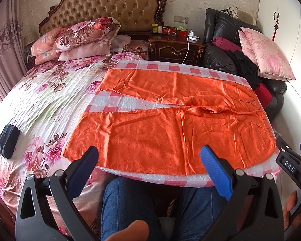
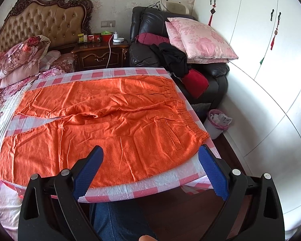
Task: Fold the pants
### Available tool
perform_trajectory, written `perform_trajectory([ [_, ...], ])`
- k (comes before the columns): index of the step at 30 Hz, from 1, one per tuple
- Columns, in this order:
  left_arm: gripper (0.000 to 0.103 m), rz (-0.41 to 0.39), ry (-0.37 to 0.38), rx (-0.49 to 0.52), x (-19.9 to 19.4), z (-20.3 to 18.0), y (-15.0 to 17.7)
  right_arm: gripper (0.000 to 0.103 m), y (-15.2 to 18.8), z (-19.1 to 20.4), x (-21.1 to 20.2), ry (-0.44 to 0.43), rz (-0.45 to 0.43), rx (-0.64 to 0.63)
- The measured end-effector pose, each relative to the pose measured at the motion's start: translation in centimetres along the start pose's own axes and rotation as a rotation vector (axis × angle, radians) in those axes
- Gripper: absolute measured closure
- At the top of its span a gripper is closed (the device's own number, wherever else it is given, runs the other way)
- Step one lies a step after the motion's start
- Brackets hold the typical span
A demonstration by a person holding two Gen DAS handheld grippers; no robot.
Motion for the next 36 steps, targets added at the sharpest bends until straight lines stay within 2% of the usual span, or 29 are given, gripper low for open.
perform_trajectory([
  [25,0.002,0.015,0.014,-0.02,1.0,0.8,0.2,0.011,0.7,1.3,0.9,0.005,0.027,-0.039],
  [27,0.002,0.008,0.023,-0.025,1.5,0.8,0.1,0.011,0.8,1.6,1.4,-0.017,0.044,-0.039],
  [28,0.002,0.003,0.029,-0.031,1.8,0.7,0.1,0.011,1.1,2.0,2.3,-0.064,0.084,-0.037],
  [31,0.002,-0.028,0.07,-0.042,3.4,0.2,-0.2,0.011,1.3,2.4,4.7,-0.149,0.151,-0.031],
  [33,0.002,-0.054,0.141,-0.041,4.7,-0.7,-0.2,0.011,1.3,1.5,7.6,-0.204,0.212,-0.01],
  [36,0.002,-0.041,0.232,-0.026,7.0,-2.1,0.2,0.01,-0.2,-1.3,12.0,-0.229,0.205,0.017],
])
Point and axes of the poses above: each gripper's, at about its wrist camera, not at the fingertips, and x roughly the way its jaws point, z to its left, y to its underside, the point moved 10 cm from there along x, roughly the way its jaws point, and after that the axes turned 3 degrees about -y, right-handed, at the moved point
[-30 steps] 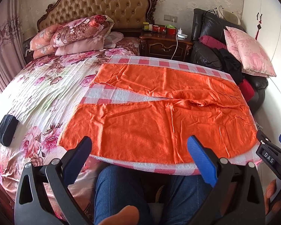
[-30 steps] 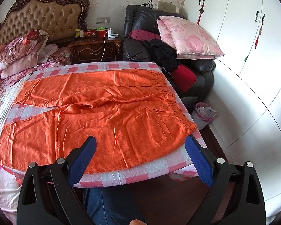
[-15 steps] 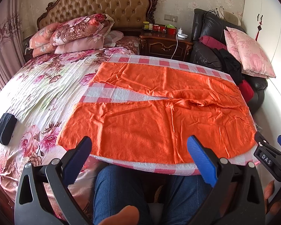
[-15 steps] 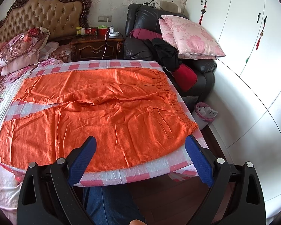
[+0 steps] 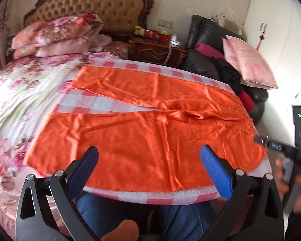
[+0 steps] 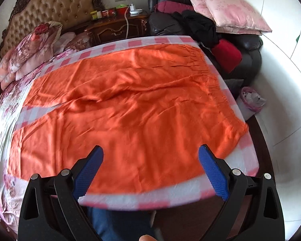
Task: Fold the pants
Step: 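Grasp the orange pants' waistband with the right gripper while the left gripper grasps the leg cloth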
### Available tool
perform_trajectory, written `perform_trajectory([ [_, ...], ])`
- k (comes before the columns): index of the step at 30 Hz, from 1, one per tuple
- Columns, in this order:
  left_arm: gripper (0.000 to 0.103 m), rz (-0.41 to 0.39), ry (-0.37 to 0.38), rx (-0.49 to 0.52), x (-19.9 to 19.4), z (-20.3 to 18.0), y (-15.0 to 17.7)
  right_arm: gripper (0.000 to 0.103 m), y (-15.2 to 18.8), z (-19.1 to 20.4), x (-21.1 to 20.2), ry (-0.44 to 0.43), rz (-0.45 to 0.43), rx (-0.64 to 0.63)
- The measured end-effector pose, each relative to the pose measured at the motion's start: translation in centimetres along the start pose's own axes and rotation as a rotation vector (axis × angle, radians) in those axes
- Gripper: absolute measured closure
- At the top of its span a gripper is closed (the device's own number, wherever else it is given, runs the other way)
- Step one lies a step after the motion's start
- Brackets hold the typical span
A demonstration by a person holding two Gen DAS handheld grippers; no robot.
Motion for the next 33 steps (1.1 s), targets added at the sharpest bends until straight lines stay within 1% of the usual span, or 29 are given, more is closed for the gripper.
perform_trajectory([
  [1,0.002,0.006,0.026,0.004,0.8,-0.3,0.3,0.01,-1.1,-1.1,0.9,-0.004,-0.008,-0.016],
  [2,0.002,0.026,0.053,0.007,1.9,-0.6,0.7,0.01,-2.9,-2.5,2.3,-0.023,-0.009,-0.049],
  [4,0.002,0.078,0.094,-0.001,3.9,-0.9,1.5,0.01,-5.8,-5.2,4.3,-0.036,-0.001,-0.039],
  [5,0.002,0.115,0.12,-0.011,4.9,-1.2,2.1,0.01,-8.2,-6.8,5.9,-0.08,0.017,-0.032],
  [6,0.002,0.149,0.149,-0.025,5.9,-1.4,2.6,0.01,-9.6,-7.6,7.1,-0.099,0.04,-0.042],
  [7,0.002,0.168,0.168,-0.042,6.7,-1.4,2.9,0.01,-11.4,-8.7,8.5,-0.085,0.059,-0.064],
  [8,0.002,0.182,0.177,-0.055,7.5,-1.4,3.2,0.01,-13.9,-9.9,9.9,-0.045,0.052,-0.099],
  [10,0.002,0.202,0.179,-0.067,8.8,-1.2,3.6,0.01,-17.5,-11.1,12.3,0.011,0.067,-0.175],
  [11,0.002,0.212,0.175,-0.077,9.4,-0.9,3.7,0.011,-19.1,-11.2,13.8,0.018,0.086,-0.216],
  [12,0.002,0.22,0.173,-0.089,9.9,-0.7,3.7,0.014,-20.5,-11.1,15.3,0.016,0.105,-0.256],
  [13,0.002,0.226,0.172,-0.101,10.3,-0.5,3.6,0.022,-21.6,-11.1,16.6,0.018,0.125,-0.28],
  [14,0.002,0.23,0.169,-0.115,10.5,-0.1,3.4,0.025,-22.8,-11.0,18.4,0.023,0.162,-0.301],
  [15,0.002,0.23,0.159,-0.123,10.9,0.3,3.1,0.027,-23.4,-10.9,19.5,0.02,0.183,-0.317],
  [16,0.002,0.231,0.152,-0.132,11.0,0.6,2.9,0.032,-24.1,-10.7,20.8,0.017,0.201,-0.338],
  [18,0.002,0.235,0.135,-0.149,11.5,1.5,2.3,0.033,-25.0,-10.5,22.8,0.022,0.23,-0.376],
  [20,0.002,0.238,0.122,-0.164,11.9,2.3,1.6,0.034,-25.7,-10.1,24.2,0.032,0.241,-0.413],
  [23,0.002,0.232,0.109,-0.183,12.4,3.2,0.5,0.037,-26.2,-9.4,26.3,0.016,0.286,-0.444],
  [25,0.002,0.225,0.108,-0.187,12.6,3.5,-0.3,0.047,-26.5,-8.9,27.3,0.015,0.307,-0.47],
  [26,0.002,0.219,0.104,-0.188,12.7,3.7,-0.7,0.05,-26.5,-8.6,27.7,0.007,0.32,-0.477],
  [27,0.002,0.217,0.101,-0.189,12.9,3.9,-1.0,0.05,-26.6,-8.5,28.2,0.008,0.328,-0.485],
  [28,0.002,0.216,0.101,-0.193,13.0,4.1,-1.2,0.057,-26.8,-8.3,28.3,0.005,0.325,-0.487],
  [29,0.002,0.215,0.101,-0.199,13.2,4.3,-1.4,0.067,-26.8,-8.0,28.4,-0.013,0.325,-0.486],
  [30,0.002,0.216,0.101,-0.206,13.4,4.4,-1.5,0.074,-26.8,-7.7,28.4,-0.028,0.325,-0.494],
  [31,0.002,0.218,0.103,-0.214,13.5,4.6,-1.6,0.087,-26.7,-7.4,28.3,-0.022,0.32,-0.511],
  [32,0.002,0.219,0.11,-0.223,13.7,4.8,-1.8,0.097,-26.6,-7.2,28.2,-0.01,0.312,-0.532],
  [33,0.002,0.215,0.117,-0.232,13.8,5.0,-2.1,0.097,-26.7,-6.9,27.7,0.005,0.284,-0.554],
])
Point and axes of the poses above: each gripper's, at about its wrist camera, not at the fingertips, and x roughly the way its jaws point, z to its left, y to its underside, the point moved 10 cm from there along x, roughly the way its jaws point, and after that the axes turned 3 degrees about -y, right-handed, at the moved point
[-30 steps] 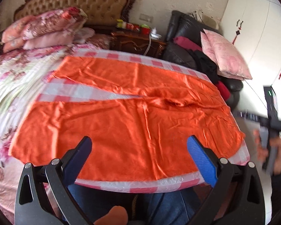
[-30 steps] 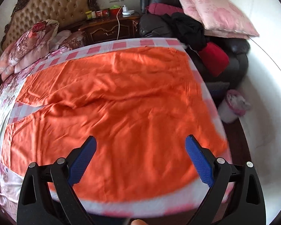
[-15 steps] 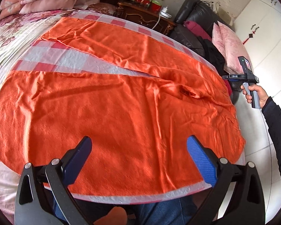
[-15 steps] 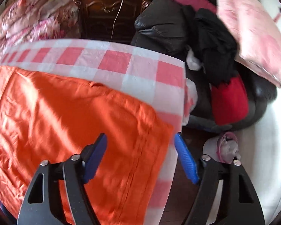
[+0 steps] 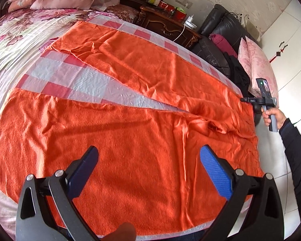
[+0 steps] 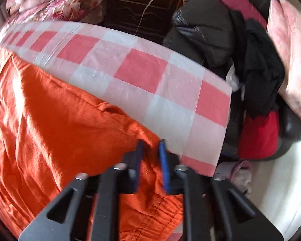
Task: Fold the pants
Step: 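Grasp the orange pants' waistband with the right gripper while the left gripper grasps the leg cloth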
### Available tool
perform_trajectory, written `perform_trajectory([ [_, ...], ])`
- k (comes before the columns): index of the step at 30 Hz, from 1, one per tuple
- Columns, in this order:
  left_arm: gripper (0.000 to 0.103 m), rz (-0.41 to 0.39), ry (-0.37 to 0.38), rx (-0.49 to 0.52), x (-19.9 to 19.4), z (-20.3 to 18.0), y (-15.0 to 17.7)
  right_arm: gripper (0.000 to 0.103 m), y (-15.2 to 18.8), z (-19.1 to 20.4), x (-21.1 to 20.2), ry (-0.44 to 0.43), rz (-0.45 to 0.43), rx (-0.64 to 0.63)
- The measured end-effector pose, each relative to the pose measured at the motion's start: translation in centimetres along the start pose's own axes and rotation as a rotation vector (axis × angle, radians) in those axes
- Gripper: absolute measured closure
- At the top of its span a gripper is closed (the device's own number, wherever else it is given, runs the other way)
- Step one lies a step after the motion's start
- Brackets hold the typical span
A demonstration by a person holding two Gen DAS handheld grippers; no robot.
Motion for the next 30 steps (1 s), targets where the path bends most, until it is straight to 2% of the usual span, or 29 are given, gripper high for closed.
perform_trajectory([
  [4,0.002,-0.016,0.051,-0.054,0.1,0.5,-2.4,0.098,-0.2,-0.1,-4.6,0.037,-0.161,0.056],
  [5,0.002,-0.014,0.084,-0.081,0.3,0.6,-3.4,0.098,0.2,0.5,-7.0,0.048,-0.23,0.05],
  [8,0.002,-0.004,0.194,-0.183,1.7,0.9,-6.9,0.098,2.1,3.0,-12.4,0.035,-0.355,0.014],
  [11,0.002,0.017,0.338,-0.304,4.3,0.9,-11.3,0.098,5.4,6.6,-18.2,0.03,-0.473,-0.047],
  [13,0.003,0.05,0.411,-0.379,6.6,0.8,-13.5,0.098,8.9,9.8,-22.2,0.006,-0.538,-0.088],
  [15,0.008,0.086,0.455,-0.418,8.7,0.7,-14.6,0.098,12.2,12.7,-24.9,-0.019,-0.571,-0.115],
  [18,0.013,0.118,0.48,-0.489,11.3,1.9,-15.1,0.098,17.2,15.8,-27.4,-0.067,-0.584,-0.111],
  [21,0.031,0.125,0.517,-0.579,12.5,3.5,-15.1,0.098,20.9,17.6,-28.1,-0.103,-0.574,-0.089],
  [24,0.071,0.144,0.49,-0.565,13.2,4.3,-14.9,0.098,23.4,18.2,-27.2,-0.123,-0.54,-0.05],
  [25,0.093,0.152,0.482,-0.568,13.4,4.7,-14.8,0.098,23.8,18.2,-26.9,-0.131,-0.532,-0.042],
  [26,0.102,0.15,0.45,-0.558,13.2,5.2,-14.8,0.098,24.3,18.2,-26.7,-0.133,-0.524,-0.036],
  [30,0.102,0.059,0.432,-0.458,7.7,5.2,-15.4,0.098,24.7,17.1,-25.4,-0.09,-0.507,-0.009],
])
Point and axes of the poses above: each gripper's, at about its wrist camera, not at the fingertips, and x roughly the way its jaws point, z to its left, y to its underside, the point moved 10 cm from there along x, roughly the way its jaws point, and after that the axes turned 3 degrees about -y, right-handed, at the moved point
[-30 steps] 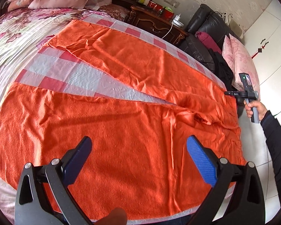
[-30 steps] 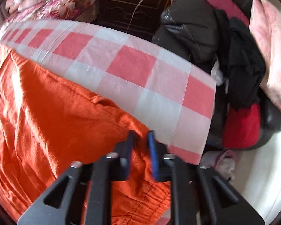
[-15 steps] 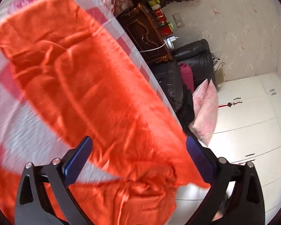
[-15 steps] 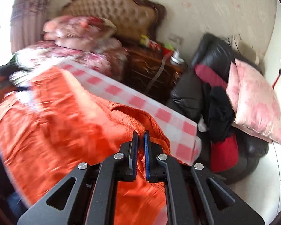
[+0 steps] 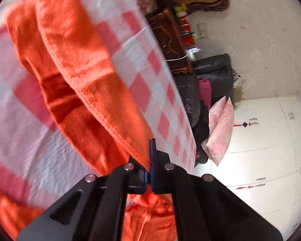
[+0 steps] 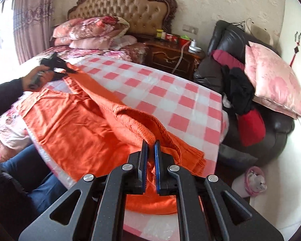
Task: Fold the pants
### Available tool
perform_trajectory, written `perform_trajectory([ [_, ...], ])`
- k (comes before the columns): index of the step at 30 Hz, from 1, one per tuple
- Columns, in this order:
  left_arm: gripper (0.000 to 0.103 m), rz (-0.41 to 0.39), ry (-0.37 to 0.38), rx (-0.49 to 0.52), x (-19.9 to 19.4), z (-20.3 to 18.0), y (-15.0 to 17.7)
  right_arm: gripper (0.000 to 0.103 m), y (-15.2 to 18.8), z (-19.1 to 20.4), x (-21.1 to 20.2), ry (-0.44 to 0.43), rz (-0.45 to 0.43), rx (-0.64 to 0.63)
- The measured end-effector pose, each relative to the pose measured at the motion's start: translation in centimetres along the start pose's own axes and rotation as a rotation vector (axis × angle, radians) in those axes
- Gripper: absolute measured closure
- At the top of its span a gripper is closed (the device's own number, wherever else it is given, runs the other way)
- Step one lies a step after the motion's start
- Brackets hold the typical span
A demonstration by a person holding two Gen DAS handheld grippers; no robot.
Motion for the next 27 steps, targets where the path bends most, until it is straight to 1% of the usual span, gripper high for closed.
perform_trajectory([
  [2,0.102,-0.044,-0.025,0.067,-4.0,-1.1,1.8,0.098,-0.4,-0.8,0.5,0.016,-0.006,0.011],
  [3,0.102,-0.062,-0.025,0.089,-5.7,-1.3,3.2,0.098,-0.1,-1.1,0.7,0.025,-0.003,0.016],
  [4,0.102,-0.069,-0.04,0.112,-7.2,-1.1,4.8,0.098,0.5,-1.4,1.0,0.028,0.005,0.037],
  [5,0.102,-0.082,-0.08,0.133,-8.8,-0.2,6.8,0.098,1.2,-1.4,1.3,0.02,0.017,0.061],
  [7,0.102,-0.112,-0.093,0.133,-11.4,2.1,10.5,0.098,3.2,-1.3,1.9,0.002,0.046,0.114],
  [8,0.102,-0.117,-0.107,0.121,-12.0,3.5,11.8,0.097,4.0,-1.2,2.1,-0.007,0.054,0.139],
  [9,0.102,-0.117,-0.126,0.11,-12.3,5.0,12.9,0.096,5.5,-0.9,2.4,-0.038,0.073,0.201],
  [10,0.102,-0.106,-0.152,0.096,-12.2,6.7,14.1,0.094,6.7,-0.7,2.7,-0.066,0.091,0.253],
  [11,0.102,-0.09,-0.165,0.087,-11.9,7.8,14.7,0.086,8.3,-0.4,3.0,-0.105,0.114,0.327],
  [13,0.101,-0.064,-0.172,0.068,-11.3,9.4,15.4,0.08,10.2,0.0,3.2,-0.161,0.125,0.451],
  [14,0.101,-0.06,-0.159,0.053,-11.2,9.9,15.4,0.077,11.4,0.2,3.1,-0.202,0.132,0.545],
  [16,0.101,-0.057,-0.149,0.047,-10.9,10.0,15.0,0.074,12.7,0.3,2.7,-0.232,0.141,0.652],
  [19,0.101,-0.051,-0.123,0.051,-10.8,9.9,14.6,0.072,15.0,0.5,2.3,-0.285,0.161,0.85],
  [20,0.101,-0.051,-0.117,0.054,-10.7,9.8,14.5,0.072,15.3,0.6,2.2,-0.295,0.162,0.891],
  [23,0.101,-0.05,-0.101,0.045,-10.6,9.7,14.5,0.07,16.0,1.2,2.0,-0.389,0.137,1.081],
  [24,0.101,-0.051,-0.101,0.043,-10.7,10.0,14.6,0.062,16.2,1.4,1.9,-0.416,0.128,1.129],
  [25,0.101,-0.052,-0.098,0.039,-11.0,10.4,14.7,0.031,16.3,1.4,1.8,-0.434,0.118,1.165],
  [26,0.101,-0.051,-0.094,0.032,-11.1,10.7,14.7,0.013,16.6,1.5,1.5,-0.459,0.097,1.232],
  [27,0.101,-0.051,-0.093,0.028,-11.2,10.8,14.8,0.014,16.5,1.6,1.2,-0.471,0.082,1.263],
])
Point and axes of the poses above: each gripper's, at about its wrist camera, not at the fingertips, and x roughly the way its jaws point, z to its left, y to its underside, the point moved 10 cm from there along x, roughly the way its jaws point, and after that the axes turned 3 degrees about -y, right-handed, at the moved point
